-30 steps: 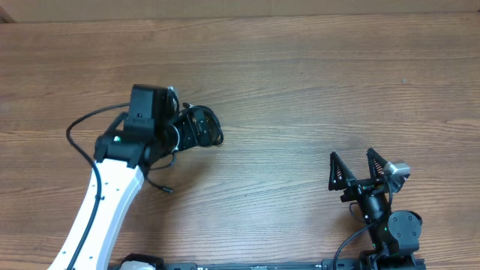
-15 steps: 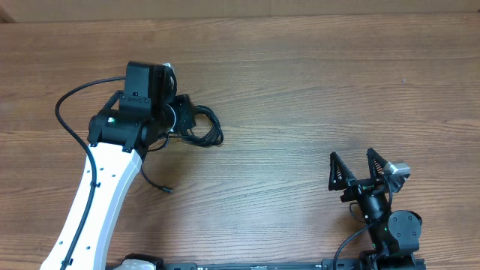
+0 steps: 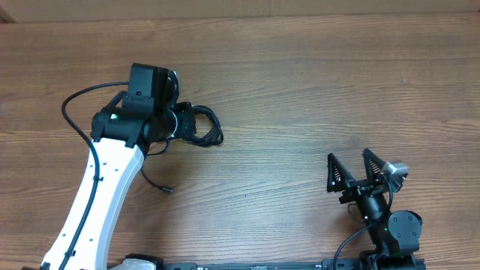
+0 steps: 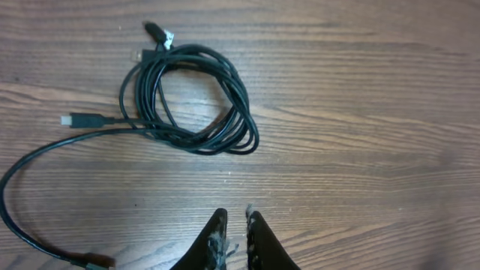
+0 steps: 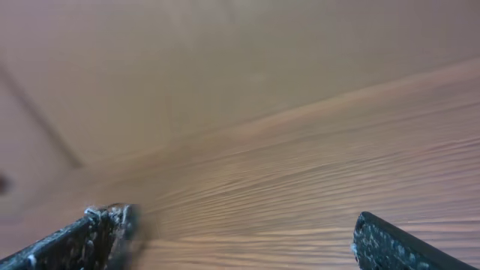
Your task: Untangle cables
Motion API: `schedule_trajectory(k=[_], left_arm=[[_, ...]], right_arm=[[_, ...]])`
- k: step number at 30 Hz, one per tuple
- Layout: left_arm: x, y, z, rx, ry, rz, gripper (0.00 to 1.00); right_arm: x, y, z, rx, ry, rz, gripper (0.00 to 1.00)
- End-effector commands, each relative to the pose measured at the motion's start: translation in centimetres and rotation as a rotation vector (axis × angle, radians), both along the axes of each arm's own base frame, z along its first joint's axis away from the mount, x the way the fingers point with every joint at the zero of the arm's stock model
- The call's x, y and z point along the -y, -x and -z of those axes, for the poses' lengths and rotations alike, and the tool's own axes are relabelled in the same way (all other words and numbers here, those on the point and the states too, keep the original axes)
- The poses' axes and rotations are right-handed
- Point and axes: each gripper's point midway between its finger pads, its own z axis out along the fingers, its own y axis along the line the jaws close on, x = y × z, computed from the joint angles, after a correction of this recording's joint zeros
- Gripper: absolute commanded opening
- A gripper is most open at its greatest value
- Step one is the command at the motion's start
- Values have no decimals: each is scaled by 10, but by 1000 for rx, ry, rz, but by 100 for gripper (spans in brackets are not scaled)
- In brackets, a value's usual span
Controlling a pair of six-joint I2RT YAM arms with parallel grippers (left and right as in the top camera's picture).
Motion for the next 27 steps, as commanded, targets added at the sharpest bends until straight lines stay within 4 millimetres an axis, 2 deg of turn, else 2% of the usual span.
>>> schedule_trajectory(k=[1,4,8,10,11,12,17,20,23,27], left_arm=[[4,2,20,-62,-11,33,17],[5,0,35,-110,-20,33,26],[7,-6,55,-156,-23,36,34],[10,-10,61,-152,-23,68,45],[11,-12,62,-150,-23,75,60],[12,-13,63,-150,-14,77,65],[23,-18,58,-124,42,107,83],[24,-21,56,-109,45,107,89],[24,-22,56,-105,46,107,90],[24,-19,57,-117,46,105,91]], right_arm=[[-29,12,2,-25,-61,-182,100],[-39,18,0,-57,-121,-244,100],[-41,24,-4,-125,-146,-255,100],[-41,27,-6,-173,-148,-253,100],[-41,30,-8,-207,-150,-252,100],[-42,32,-8,-241,-151,-257,100],[-47,38,-6,-479,-167,-272,100],[-53,29,-8,-579,-182,-302,100],[-63,13,-9,-668,-204,-347,100],[-72,-12,-1,-781,-233,-381,100]])
